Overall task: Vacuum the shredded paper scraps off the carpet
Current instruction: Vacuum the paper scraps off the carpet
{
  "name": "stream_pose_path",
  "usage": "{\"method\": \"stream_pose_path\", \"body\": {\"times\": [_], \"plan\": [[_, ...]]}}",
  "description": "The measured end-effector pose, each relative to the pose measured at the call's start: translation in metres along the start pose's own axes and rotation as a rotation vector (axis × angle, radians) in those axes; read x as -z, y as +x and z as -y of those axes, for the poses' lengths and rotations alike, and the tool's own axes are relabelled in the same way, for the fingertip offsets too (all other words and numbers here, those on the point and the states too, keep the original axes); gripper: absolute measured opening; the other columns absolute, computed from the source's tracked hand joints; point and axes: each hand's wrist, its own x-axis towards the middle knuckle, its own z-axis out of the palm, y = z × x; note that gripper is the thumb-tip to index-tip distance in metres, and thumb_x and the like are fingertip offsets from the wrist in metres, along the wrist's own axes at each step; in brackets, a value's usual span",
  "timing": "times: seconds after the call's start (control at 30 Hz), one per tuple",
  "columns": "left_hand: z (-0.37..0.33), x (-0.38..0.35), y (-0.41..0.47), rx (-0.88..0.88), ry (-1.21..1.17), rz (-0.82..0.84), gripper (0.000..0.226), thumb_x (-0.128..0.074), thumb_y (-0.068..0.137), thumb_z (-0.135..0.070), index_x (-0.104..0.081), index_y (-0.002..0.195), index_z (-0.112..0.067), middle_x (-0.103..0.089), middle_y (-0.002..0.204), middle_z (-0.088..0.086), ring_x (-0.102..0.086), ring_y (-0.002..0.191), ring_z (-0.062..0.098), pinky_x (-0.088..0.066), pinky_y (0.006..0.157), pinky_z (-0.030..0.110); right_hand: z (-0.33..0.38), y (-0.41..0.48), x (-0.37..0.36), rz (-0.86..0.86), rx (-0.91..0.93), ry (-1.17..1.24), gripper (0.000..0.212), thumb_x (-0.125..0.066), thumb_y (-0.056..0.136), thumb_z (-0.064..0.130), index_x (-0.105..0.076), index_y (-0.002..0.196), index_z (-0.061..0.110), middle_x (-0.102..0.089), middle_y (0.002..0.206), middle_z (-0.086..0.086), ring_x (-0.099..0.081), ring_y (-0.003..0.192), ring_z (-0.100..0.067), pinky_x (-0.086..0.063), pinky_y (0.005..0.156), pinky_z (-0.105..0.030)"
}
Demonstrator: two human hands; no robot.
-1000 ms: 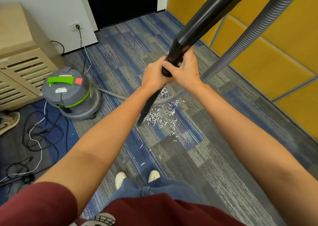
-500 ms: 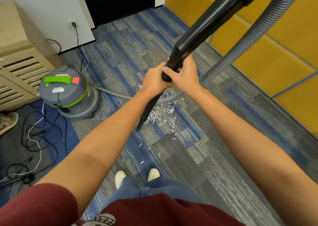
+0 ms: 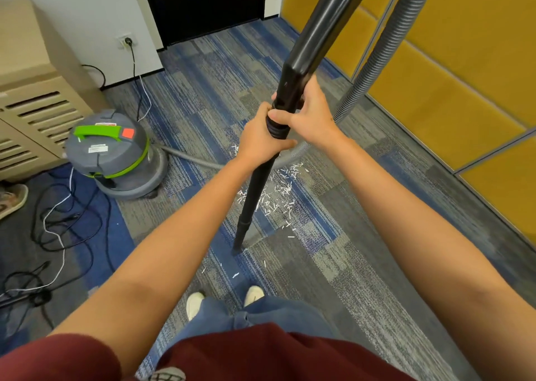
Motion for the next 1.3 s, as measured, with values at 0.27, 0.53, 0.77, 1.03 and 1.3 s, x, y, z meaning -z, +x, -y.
{"method": "stream_pose_path", "body": {"times": [0.27, 0.53, 0.77, 1.03, 1.3], "plan": [[0.051, 0.064, -0.021, 0.122, -0.185, 0.244, 0.039, -0.066, 0.068, 0.015, -0.054, 0.101, 0.0, -0.06, 0.088, 0.01, -0.059, 0.08, 0.017, -0.052, 0.076, 0.039, 0.028, 0.005, -0.046, 0.203, -0.002, 0.091, 0.049, -0.07, 0.075, -0.007, -0.04, 0.106, 0.016, -0.062, 0.095, -0.001, -0.063, 0.09, -0.011, -0.051, 0.084, -0.023], [0.09, 0.109, -0.043, 0.192, -0.234, 0.121, 0.032, -0.066, 0.065, 0.014, -0.056, 0.091, -0.002, -0.06, 0.081, 0.009, -0.058, 0.078, 0.021, -0.052, 0.076, 0.04, 0.052, 0.001, -0.106, 0.253, 0.021, 0.095, 0.048, -0.074, 0.074, -0.001, -0.042, 0.105, 0.018, -0.061, 0.099, -0.002, -0.062, 0.102, -0.023, -0.052, 0.085, -0.023], [0.105, 0.123, -0.057, 0.204, -0.223, 0.101, 0.033, -0.064, 0.065, 0.017, -0.052, 0.084, -0.008, -0.058, 0.08, 0.008, -0.058, 0.075, 0.019, -0.052, 0.067, 0.029, 0.054, -0.013, -0.136, 0.18, -0.008, 0.044, 0.063, -0.077, 0.072, 0.002, -0.036, 0.119, 0.01, -0.061, 0.101, -0.005, -0.063, 0.095, -0.015, -0.051, 0.085, -0.025], [0.104, 0.107, -0.058, 0.19, -0.21, 0.168, 0.033, -0.063, 0.065, 0.017, -0.051, 0.071, -0.013, -0.054, 0.068, 0.002, -0.054, 0.061, 0.011, -0.046, 0.057, 0.021, 0.044, -0.038, -0.152, -0.126, -0.013, -0.206, 0.075, -0.082, 0.071, 0.012, -0.032, 0.126, 0.002, -0.046, 0.08, 0.017, -0.057, 0.082, -0.011, -0.05, 0.076, -0.025], [0.073, 0.081, -0.047, 0.221, -0.191, 0.116, 0.033, -0.068, 0.066, 0.011, -0.05, 0.072, -0.016, -0.056, 0.069, 0.0, -0.056, 0.064, 0.013, -0.045, 0.06, 0.026, 0.043, -0.027, -0.124, -0.166, 0.013, -0.312, 0.072, -0.082, 0.071, 0.016, -0.034, 0.124, 0.005, -0.05, 0.08, 0.016, -0.061, 0.082, -0.014, -0.051, 0.082, -0.038]]}}
